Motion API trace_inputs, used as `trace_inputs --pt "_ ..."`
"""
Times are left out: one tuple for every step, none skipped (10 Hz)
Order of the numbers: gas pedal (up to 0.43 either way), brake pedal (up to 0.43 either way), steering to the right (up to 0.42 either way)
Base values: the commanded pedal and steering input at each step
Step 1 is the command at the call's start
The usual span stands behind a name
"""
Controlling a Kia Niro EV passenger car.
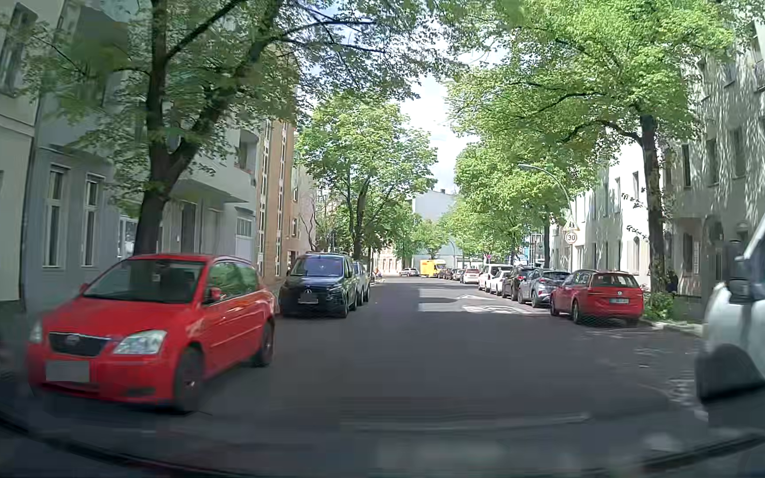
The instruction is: Follow the waypoints while adhering to traffic rules and regulations
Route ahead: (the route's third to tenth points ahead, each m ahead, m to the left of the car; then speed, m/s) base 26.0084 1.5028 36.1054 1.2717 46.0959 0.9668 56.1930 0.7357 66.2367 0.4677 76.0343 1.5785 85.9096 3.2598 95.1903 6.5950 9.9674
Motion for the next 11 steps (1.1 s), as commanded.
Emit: trace_inputs --pt "0.000 0.018 0.050" --pt "0.000 0.018 0.051" --pt "0.000 0.018 0.050" --pt "0.000 0.018 0.050" --pt "0.000 0.018 0.050" --pt "0.000 0.018 0.050" --pt "0.000 0.018 0.049" --pt "0.000 0.018 0.045" --pt "0.000 0.018 0.043" --pt "0.000 0.018 0.039" --pt "0.000 0.018 0.027"
